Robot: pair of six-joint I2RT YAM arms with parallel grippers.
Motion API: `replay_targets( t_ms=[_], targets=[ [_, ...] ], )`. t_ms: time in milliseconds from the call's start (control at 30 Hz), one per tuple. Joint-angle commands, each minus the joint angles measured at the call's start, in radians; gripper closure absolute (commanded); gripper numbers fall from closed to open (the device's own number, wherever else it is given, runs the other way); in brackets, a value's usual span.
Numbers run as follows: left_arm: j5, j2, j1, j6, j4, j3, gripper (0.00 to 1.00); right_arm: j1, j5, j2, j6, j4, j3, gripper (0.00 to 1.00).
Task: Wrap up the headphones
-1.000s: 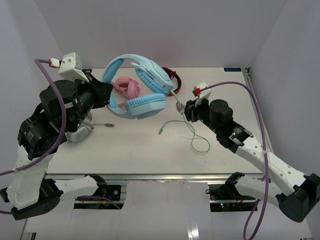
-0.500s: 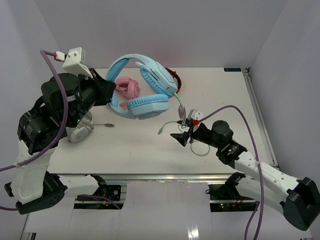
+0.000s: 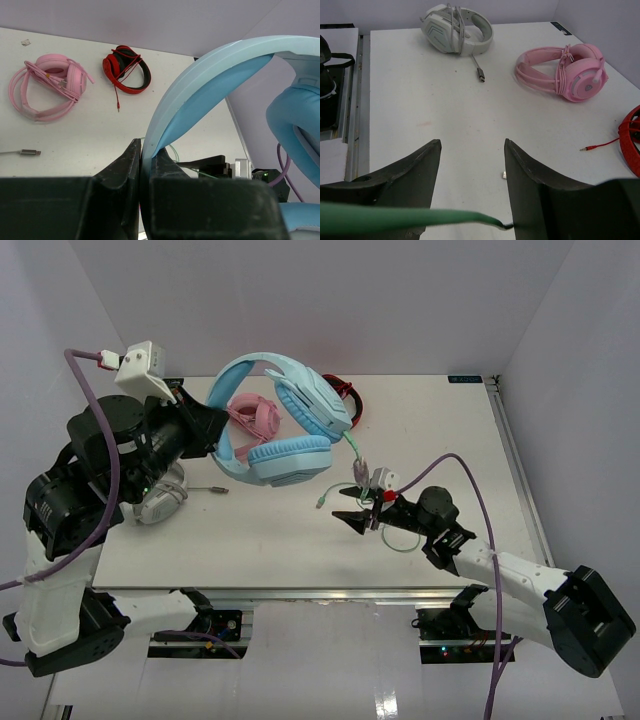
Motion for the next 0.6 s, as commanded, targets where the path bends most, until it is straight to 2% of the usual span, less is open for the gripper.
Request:
replay_targets(
  t_ms=[0, 267, 567],
  targets=[
    [-0.004, -0.04, 0.002, -0.057, 0.093, 0.012, 1.0, -0.005, -0.023, 0.011, 0.007, 0.138, -0.01, 0.41],
    [-0.016, -0.064, 0.001, -0.067, 0.105, -0.002, 1.0, -0.014, -0.028, 0.062, 0.015, 0.165, -0.02, 0.53],
    [-0.059, -0.089, 0.002, -0.063, 0.096, -0.005, 1.0, -0.042, -0.031, 0.083, 0.064, 0.275, -0.097, 0.59]
  ],
)
